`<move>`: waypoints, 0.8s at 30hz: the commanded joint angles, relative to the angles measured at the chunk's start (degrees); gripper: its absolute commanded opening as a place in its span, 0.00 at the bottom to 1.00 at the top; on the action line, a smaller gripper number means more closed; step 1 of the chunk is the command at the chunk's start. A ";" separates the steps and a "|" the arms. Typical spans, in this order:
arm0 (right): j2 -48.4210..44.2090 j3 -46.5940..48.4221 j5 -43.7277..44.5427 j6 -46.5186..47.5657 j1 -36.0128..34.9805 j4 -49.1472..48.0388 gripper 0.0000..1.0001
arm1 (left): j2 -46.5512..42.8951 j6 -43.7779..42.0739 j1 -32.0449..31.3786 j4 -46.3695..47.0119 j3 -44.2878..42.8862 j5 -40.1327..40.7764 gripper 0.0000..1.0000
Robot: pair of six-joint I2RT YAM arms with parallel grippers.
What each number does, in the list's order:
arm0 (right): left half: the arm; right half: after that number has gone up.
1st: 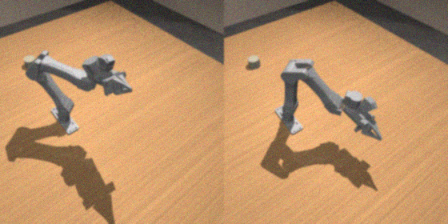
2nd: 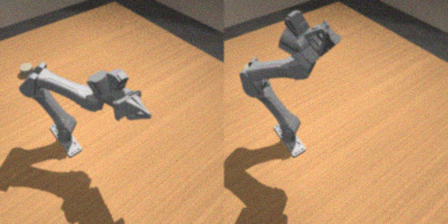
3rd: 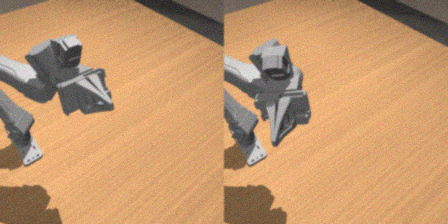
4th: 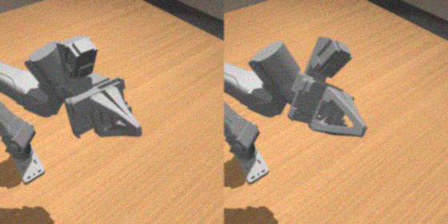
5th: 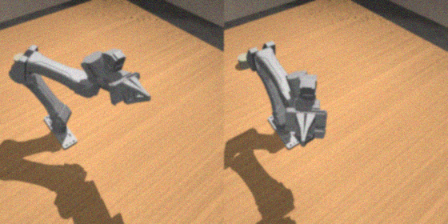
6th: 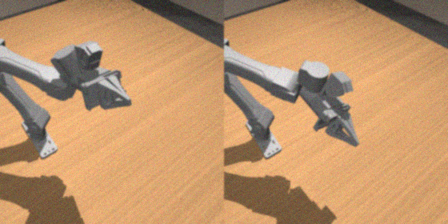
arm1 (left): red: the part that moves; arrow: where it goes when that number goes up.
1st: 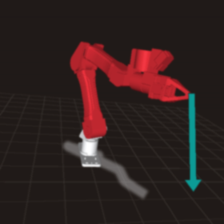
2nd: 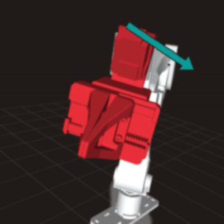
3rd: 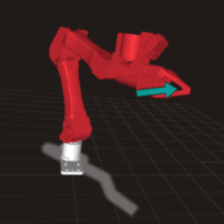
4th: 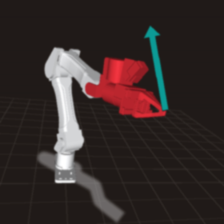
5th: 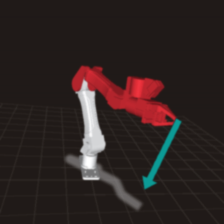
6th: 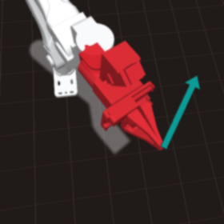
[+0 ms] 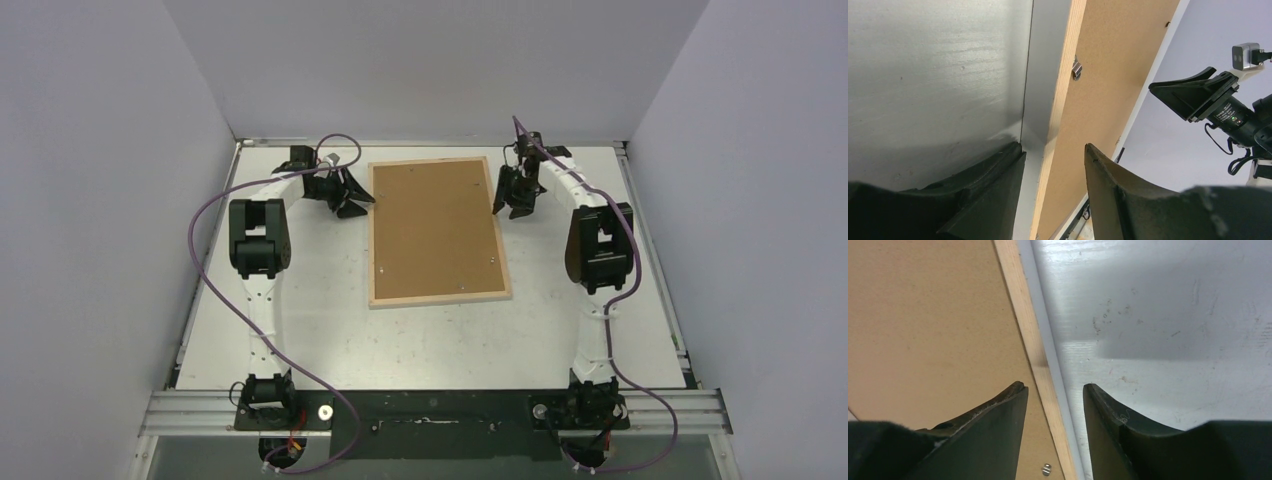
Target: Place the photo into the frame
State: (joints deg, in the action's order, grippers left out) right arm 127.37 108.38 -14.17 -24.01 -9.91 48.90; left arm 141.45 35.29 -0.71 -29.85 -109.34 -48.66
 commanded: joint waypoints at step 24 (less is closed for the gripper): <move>0.70 -1.18 7.49 6.16 -4.59 2.82 0.41 | 0.14 -2.94 -0.87 -2.86 4.92 5.55 0.47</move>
State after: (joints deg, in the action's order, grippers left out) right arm 127.85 106.89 -8.78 -18.61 -14.35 51.22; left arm 140.49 34.89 -0.78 -29.82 -107.02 -49.80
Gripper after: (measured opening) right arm 0.393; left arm 0.464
